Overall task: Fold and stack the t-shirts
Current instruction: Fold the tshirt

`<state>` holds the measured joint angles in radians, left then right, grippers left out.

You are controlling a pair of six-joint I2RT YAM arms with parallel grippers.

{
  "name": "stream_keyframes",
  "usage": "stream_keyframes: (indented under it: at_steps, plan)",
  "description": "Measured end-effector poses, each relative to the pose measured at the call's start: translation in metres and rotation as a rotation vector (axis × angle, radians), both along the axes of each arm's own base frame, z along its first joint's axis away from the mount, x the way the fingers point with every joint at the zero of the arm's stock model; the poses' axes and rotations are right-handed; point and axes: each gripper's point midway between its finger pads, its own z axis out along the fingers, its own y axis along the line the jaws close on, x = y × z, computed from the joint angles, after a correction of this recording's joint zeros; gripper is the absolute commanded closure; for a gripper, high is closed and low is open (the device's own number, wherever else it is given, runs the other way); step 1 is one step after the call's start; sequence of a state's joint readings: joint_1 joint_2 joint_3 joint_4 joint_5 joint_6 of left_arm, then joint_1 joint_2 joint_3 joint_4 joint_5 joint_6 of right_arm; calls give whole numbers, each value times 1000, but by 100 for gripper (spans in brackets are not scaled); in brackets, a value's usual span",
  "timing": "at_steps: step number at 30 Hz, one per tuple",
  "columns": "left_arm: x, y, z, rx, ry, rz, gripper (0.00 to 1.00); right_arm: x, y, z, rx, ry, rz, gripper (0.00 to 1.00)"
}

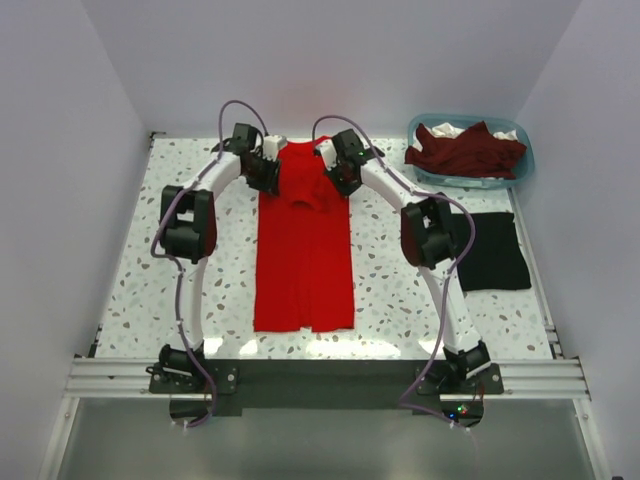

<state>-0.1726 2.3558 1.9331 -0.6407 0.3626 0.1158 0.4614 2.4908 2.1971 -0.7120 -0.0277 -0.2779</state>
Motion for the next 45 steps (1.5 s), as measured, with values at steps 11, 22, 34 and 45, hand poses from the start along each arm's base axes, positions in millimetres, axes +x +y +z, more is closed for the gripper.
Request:
stream_keyframes:
  at_steps: [11, 22, 34, 45]
  plan:
    - [29, -5, 2, 7, -74, 2, 52, 50, -14, 3, 9, -113, -77, 95]
    - [22, 1, 83, 33, -293, -101, 0, 28, -13, 83, 99, -163, -35, 56]
    - [-163, 1, 317, -25, -994, -436, 0, -125, -32, 313, 260, -571, 436, 3]
    - [-335, -14, 67, -56, -447, -949, 16, -307, -56, 66, 68, 18, 970, 47]
